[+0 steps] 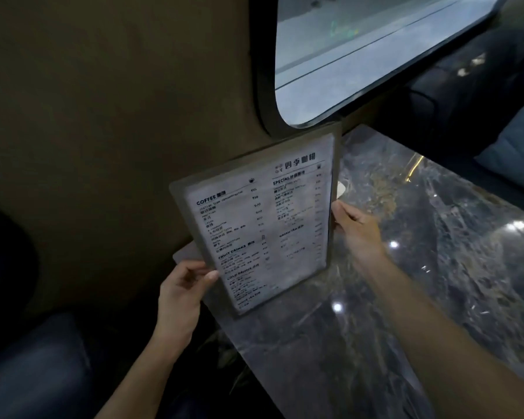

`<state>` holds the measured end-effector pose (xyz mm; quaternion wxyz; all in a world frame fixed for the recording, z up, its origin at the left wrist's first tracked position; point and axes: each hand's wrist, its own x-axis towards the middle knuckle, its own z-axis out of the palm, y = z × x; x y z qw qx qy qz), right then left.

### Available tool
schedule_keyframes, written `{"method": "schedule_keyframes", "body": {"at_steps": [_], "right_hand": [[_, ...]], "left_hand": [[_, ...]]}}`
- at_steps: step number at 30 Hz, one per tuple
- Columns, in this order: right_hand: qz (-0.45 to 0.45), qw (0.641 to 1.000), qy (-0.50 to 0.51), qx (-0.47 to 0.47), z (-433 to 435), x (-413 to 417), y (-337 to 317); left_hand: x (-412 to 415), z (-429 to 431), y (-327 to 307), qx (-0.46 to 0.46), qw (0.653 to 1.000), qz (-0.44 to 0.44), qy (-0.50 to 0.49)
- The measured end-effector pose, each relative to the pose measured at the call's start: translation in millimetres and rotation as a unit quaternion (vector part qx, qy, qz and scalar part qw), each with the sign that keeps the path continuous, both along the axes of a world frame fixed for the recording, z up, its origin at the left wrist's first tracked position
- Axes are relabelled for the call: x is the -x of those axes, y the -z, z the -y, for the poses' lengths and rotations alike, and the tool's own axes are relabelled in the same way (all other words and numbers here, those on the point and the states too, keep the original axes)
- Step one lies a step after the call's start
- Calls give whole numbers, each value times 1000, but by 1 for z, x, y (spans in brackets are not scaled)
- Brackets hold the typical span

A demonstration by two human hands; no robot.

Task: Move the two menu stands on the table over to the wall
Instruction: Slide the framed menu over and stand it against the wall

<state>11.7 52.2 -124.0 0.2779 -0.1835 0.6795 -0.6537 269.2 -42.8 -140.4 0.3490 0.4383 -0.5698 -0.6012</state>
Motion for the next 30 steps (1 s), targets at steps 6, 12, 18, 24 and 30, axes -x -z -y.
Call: {"method": "schedule_keyframes", "body": {"at_steps": [6,12,18,24,30], "right_hand": [[-28,999,-31,0,3,-7,-1],[-10,993,-58,-101,-20,-8,31],[3,965,-150,-216,-47,-11,68],[21,956,-233,-177,-52,-17,78],[67,945,-257,-188,-49,-20,84]], "left_hand": [[-12,-18,-2,16,1000,13,-16],[-27,-32,15,49,998,42,23],[-32,-48,41,32,989,135,49],[-24,-57,61,21,968,235,87],[-17,-58,64,97,937,318,104]]}}
